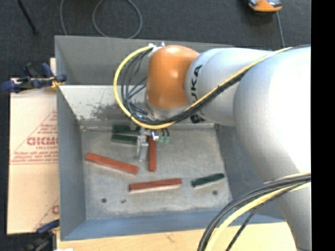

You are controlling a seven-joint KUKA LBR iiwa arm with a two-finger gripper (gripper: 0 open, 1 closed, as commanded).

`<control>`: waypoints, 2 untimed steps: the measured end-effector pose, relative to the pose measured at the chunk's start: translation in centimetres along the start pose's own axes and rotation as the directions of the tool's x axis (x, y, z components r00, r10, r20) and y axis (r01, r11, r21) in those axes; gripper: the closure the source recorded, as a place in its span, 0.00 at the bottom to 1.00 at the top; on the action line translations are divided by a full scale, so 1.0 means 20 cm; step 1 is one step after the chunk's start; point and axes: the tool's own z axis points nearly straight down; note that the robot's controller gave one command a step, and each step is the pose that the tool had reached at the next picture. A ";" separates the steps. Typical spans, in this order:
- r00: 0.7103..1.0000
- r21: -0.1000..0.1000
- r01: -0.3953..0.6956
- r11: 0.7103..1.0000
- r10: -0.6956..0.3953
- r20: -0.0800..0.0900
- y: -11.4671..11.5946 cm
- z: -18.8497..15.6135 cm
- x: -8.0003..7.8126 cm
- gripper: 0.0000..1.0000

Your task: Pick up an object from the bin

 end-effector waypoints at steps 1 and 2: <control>0.976 -0.001 -0.216 0.976 0.216 -0.006 0.43 -0.07 0.17 0.00; 0.918 0.007 -0.396 0.918 0.396 -0.009 0.57 0.17 0.21 0.00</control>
Offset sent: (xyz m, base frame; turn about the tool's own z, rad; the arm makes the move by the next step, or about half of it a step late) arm -0.0346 0.0840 0.0131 0.2239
